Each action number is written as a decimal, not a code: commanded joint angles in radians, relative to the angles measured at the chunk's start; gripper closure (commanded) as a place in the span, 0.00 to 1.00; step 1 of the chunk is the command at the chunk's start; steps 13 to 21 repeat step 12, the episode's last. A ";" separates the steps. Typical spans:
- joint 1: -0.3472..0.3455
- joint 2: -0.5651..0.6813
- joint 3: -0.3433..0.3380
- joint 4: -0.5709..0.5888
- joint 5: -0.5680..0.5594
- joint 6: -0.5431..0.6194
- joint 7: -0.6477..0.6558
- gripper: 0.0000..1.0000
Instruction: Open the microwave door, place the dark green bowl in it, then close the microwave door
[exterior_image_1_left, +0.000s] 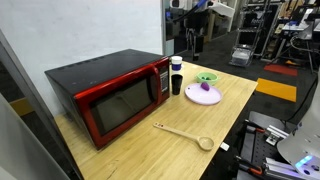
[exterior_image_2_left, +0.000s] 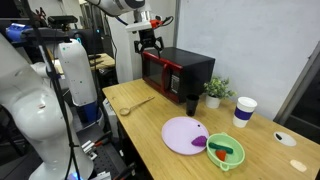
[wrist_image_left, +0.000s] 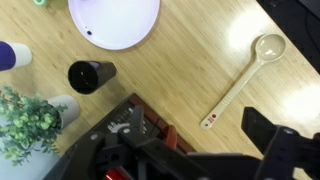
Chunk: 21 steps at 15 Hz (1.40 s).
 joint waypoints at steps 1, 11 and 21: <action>-0.040 -0.061 -0.013 -0.058 -0.012 0.037 0.114 0.00; -0.046 -0.077 -0.027 -0.066 0.005 0.072 0.174 0.00; -0.046 -0.077 -0.027 -0.067 0.005 0.073 0.174 0.00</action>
